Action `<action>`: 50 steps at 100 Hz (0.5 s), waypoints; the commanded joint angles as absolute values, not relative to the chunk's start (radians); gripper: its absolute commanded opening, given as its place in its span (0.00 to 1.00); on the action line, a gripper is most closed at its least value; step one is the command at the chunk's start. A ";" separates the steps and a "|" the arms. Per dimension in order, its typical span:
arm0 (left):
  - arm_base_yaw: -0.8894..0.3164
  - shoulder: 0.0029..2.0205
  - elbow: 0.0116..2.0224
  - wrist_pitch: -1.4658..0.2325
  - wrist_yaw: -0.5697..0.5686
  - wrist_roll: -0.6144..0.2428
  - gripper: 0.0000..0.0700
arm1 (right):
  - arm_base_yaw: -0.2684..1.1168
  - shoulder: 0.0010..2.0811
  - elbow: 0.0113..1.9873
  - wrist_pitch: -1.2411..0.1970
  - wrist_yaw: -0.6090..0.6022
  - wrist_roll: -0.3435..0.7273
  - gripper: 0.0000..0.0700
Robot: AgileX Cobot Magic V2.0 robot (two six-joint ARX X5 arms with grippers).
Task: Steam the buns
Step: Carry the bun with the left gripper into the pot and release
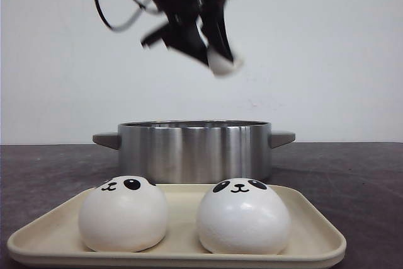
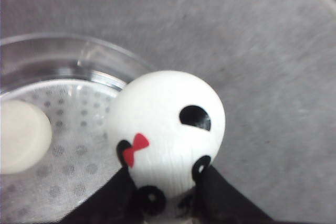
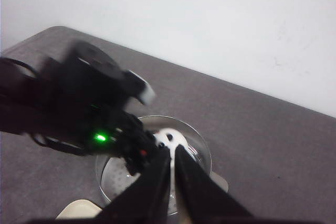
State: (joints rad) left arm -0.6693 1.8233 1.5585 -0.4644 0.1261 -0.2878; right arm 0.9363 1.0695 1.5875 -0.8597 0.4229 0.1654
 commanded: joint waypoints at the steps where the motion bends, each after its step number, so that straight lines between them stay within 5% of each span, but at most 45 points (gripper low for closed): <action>1: -0.670 1.880 1.600 -0.473 0.122 -0.296 0.00 | 0.949 1.084 1.602 -0.844 0.427 0.176 0.01; 15: -0.658 1.950 1.610 -0.499 0.120 -0.373 0.01 | 0.949 1.085 1.602 -0.844 0.427 0.177 0.01; 25: -0.649 1.976 1.610 -0.501 0.120 -0.396 0.13 | 0.949 1.084 1.602 -0.847 0.427 0.181 0.01; 50: -0.640 1.982 1.611 -0.488 0.120 -0.397 0.89 | 0.949 1.085 1.602 -0.871 0.427 0.197 0.01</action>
State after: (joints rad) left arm -0.6369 1.9644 1.5829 -0.4995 0.1215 -0.3893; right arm 0.9363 1.0748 1.5875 -0.8742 0.4229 0.1745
